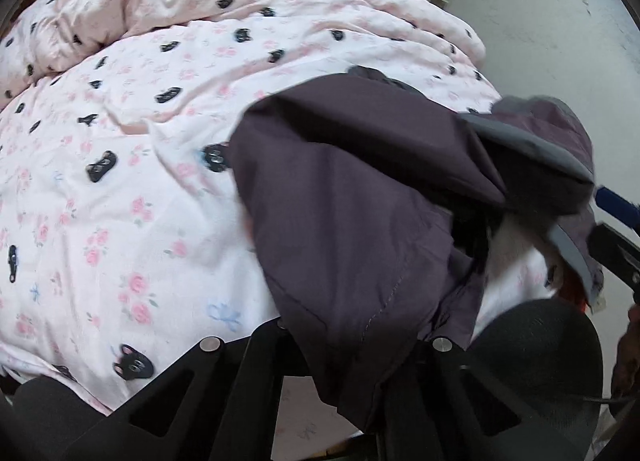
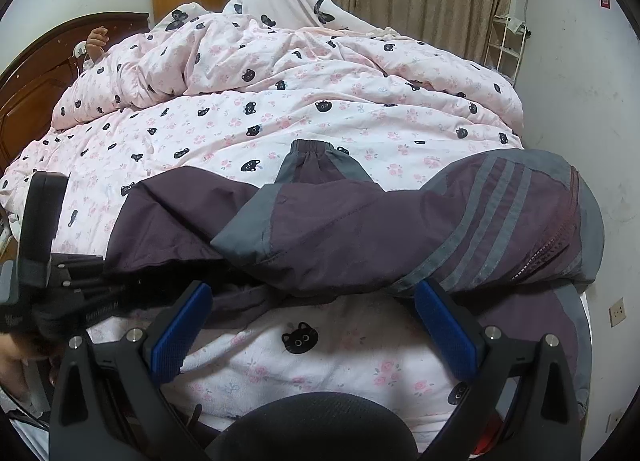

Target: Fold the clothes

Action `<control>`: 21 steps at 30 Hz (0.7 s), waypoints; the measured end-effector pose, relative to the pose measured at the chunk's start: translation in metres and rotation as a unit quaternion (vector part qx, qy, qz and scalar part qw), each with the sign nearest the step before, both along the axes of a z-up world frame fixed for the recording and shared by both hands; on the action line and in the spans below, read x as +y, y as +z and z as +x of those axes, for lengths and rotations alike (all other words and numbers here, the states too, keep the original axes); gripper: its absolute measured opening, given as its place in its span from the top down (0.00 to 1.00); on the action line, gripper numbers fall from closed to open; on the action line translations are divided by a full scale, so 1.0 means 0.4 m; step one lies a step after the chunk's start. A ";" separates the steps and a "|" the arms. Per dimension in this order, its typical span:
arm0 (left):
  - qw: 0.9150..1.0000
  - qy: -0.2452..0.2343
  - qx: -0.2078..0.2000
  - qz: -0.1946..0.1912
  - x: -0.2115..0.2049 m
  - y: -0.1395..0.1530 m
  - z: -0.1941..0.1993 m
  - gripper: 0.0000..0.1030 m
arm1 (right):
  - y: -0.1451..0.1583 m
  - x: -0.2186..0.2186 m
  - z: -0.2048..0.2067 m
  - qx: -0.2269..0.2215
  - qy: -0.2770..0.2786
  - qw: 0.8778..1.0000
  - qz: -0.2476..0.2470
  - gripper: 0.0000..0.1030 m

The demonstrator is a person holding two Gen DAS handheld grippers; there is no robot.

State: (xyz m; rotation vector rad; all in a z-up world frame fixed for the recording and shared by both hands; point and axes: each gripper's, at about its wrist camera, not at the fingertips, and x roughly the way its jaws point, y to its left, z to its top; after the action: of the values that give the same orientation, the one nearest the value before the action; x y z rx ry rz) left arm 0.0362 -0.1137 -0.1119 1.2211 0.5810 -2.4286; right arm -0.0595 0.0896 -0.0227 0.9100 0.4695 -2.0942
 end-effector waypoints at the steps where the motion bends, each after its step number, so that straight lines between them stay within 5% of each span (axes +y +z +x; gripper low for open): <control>1: 1.000 0.007 0.002 -0.003 -0.008 0.001 0.004 0.99 | 0.000 0.000 0.000 -0.001 0.000 1.000 0.000 0.00; 14: 0.986 0.118 0.010 -0.113 -0.259 0.125 0.043 0.99 | 0.000 -0.010 -0.006 0.000 0.002 1.000 0.001 0.00; 21: 0.966 0.133 -0.028 -0.221 -0.419 0.207 -0.049 0.99 | 0.009 -0.014 -0.014 0.005 0.004 1.000 -0.003 0.00</control>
State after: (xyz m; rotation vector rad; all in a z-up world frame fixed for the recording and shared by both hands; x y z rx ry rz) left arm 0.0168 -0.2815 -0.0290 0.9507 0.1555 -2.1343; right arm -0.0649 0.0842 -0.0190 0.8934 0.4697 -2.0924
